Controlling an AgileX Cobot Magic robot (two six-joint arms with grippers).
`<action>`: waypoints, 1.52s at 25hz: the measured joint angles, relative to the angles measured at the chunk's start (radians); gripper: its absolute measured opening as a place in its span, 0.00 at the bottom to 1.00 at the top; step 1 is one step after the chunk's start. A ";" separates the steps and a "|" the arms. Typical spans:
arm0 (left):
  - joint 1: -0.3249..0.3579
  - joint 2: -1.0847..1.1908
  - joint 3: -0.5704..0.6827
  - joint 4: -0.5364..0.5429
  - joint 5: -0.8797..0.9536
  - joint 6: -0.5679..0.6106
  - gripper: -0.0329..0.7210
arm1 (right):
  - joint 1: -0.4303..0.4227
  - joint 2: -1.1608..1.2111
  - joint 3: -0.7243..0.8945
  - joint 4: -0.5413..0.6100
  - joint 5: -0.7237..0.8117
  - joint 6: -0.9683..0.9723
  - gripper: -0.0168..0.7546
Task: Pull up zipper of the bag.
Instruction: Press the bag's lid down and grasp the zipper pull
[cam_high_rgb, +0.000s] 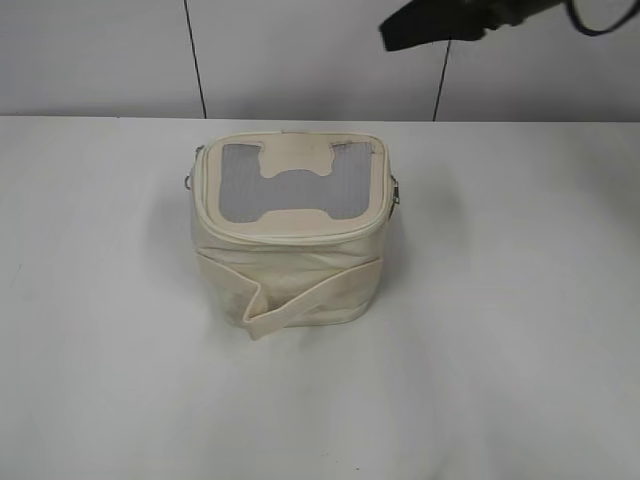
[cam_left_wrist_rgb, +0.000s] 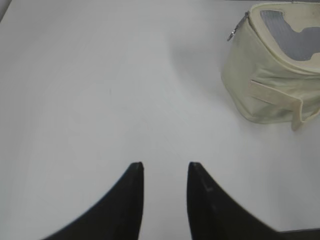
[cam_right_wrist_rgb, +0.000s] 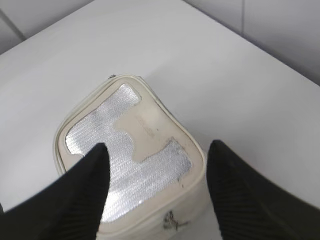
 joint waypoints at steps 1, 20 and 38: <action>0.000 0.008 -0.002 -0.015 -0.002 0.001 0.36 | 0.022 0.058 -0.084 -0.018 0.035 0.011 0.65; -0.004 0.163 -0.009 -0.194 -0.055 0.034 0.36 | 0.240 0.760 -0.867 -0.140 0.285 0.224 0.65; 0.091 1.264 -0.265 -1.151 -0.304 1.299 0.53 | 0.247 0.773 -0.871 -0.178 0.288 0.249 0.10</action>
